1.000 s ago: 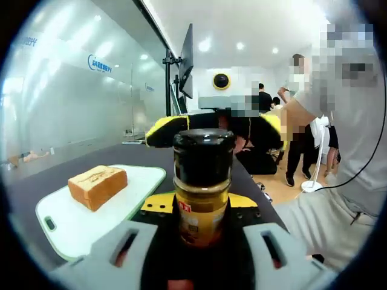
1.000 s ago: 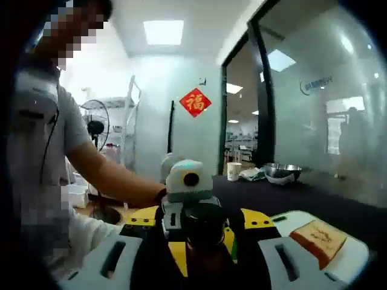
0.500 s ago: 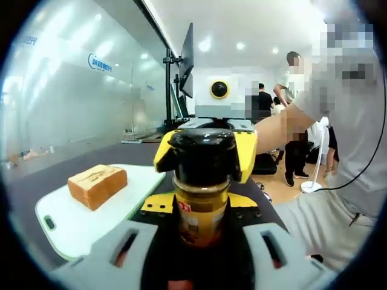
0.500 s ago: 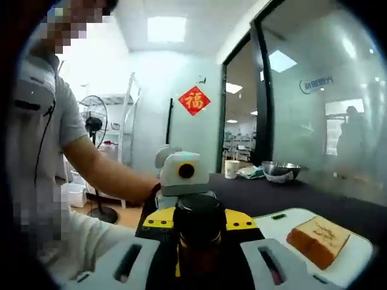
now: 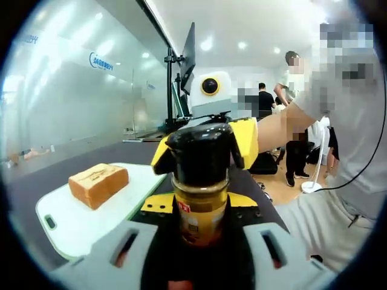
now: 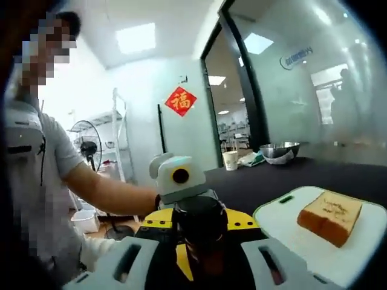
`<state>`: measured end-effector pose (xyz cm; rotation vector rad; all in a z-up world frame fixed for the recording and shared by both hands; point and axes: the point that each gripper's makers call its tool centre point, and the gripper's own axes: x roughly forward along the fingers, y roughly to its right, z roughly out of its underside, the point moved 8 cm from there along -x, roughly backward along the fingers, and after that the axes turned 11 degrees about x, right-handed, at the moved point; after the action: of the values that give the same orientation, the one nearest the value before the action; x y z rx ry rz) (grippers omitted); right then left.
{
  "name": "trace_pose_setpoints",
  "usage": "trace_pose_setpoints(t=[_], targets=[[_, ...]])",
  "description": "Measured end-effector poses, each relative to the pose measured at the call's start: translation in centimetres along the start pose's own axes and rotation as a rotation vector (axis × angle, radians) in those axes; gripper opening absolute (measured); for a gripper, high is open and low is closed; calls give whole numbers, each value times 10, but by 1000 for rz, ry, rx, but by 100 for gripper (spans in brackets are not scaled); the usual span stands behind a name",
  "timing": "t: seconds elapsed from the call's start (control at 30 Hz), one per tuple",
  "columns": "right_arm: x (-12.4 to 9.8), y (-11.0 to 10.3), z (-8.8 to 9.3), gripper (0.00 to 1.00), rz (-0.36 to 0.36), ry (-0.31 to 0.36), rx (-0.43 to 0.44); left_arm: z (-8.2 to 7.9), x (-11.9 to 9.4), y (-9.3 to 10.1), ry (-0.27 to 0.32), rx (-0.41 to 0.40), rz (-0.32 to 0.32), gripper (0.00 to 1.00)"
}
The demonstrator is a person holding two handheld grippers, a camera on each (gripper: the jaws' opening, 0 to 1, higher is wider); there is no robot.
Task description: Sprinkle pepper
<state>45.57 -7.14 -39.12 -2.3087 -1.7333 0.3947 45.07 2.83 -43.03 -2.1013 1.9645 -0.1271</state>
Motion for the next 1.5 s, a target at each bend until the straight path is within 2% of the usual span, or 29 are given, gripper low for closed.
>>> trace_pose_setpoints(t=[0.13,0.33,0.43,0.67,0.77,1.03,1.07,1.37,1.5], targets=[[0,-1,-1,25,-3,4,49,-2,3,4,-1,-1,-1,20],[1,-1,-3,26,-12,-4,168,0,2,0,-1,-3,-3,20],[2,-3,-5,26,-6,-9,187,0,1,-1,0,-3,-3,20],[2,-4,-6,26,-1,-24,289,2,-1,-4,1,2,-2,20],[2,-2,-7,26,-8,-17,382,2,0,-4,1,2,-1,20],[2,-4,-7,25,-18,-8,485,3,-1,-6,2,0,-1,20],[2,-4,-7,25,-20,-7,518,3,-1,-7,2,2,0,20],[5,2,-8,27,-28,-9,628,-4,6,5,3,1,1,20],[7,2,-11,25,-51,17,735,-5,8,8,2,5,3,20]])
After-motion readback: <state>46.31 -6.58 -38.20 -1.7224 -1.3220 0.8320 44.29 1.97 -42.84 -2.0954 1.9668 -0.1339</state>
